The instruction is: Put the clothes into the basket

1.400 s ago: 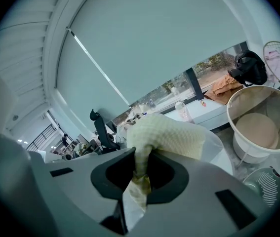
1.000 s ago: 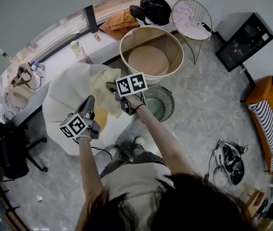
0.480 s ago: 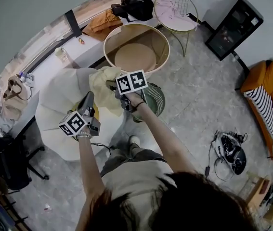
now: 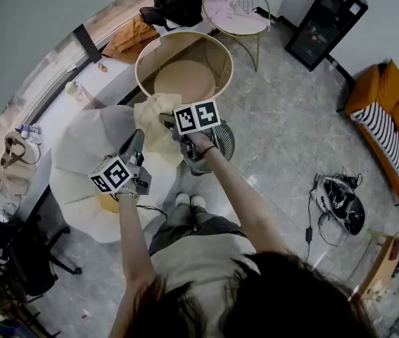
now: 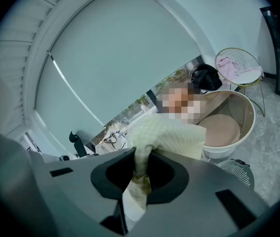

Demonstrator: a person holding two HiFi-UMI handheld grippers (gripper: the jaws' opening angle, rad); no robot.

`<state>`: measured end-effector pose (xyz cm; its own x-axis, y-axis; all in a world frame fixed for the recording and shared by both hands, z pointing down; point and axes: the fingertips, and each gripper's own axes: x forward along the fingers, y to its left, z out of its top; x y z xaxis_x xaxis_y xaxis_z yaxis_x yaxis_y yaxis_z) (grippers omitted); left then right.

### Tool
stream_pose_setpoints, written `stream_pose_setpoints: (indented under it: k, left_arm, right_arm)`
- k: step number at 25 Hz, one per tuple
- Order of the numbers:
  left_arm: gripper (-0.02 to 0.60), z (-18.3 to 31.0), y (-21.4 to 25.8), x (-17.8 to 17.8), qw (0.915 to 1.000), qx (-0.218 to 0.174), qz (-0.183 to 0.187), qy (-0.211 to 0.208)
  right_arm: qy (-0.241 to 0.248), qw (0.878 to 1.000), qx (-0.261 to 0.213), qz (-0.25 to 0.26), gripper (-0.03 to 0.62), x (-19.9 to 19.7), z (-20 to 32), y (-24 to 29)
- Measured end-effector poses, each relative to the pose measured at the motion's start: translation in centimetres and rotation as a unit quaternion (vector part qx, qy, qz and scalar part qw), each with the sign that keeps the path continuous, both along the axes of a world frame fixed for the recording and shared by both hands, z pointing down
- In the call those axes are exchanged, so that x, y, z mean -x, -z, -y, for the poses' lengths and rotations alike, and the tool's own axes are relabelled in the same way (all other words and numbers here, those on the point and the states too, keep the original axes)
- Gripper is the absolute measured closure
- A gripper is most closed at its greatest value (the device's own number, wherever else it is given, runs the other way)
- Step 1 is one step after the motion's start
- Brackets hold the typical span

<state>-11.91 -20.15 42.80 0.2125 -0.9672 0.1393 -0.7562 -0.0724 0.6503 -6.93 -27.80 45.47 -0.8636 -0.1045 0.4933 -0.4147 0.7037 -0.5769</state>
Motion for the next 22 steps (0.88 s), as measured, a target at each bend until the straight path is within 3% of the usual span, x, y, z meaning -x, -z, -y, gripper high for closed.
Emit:
stream_pose_setpoints:
  k: [10, 22]
  left_arm:
    - [0.571, 4.3, -0.5, -4.5, 0.9950, 0.011, -0.007, -0.099]
    - [0.571, 7.7, -1.4, -9.3, 0.9797, 0.020, -0.011, -0.199]
  right_arm:
    - [-0.083, 0.996, 0.010, -0.009, 0.543, -5.1, 3.2, -1.5]
    - [-0.156, 0.986, 0.003, -0.056, 0.542, -10.4, 5.2, -3.2]
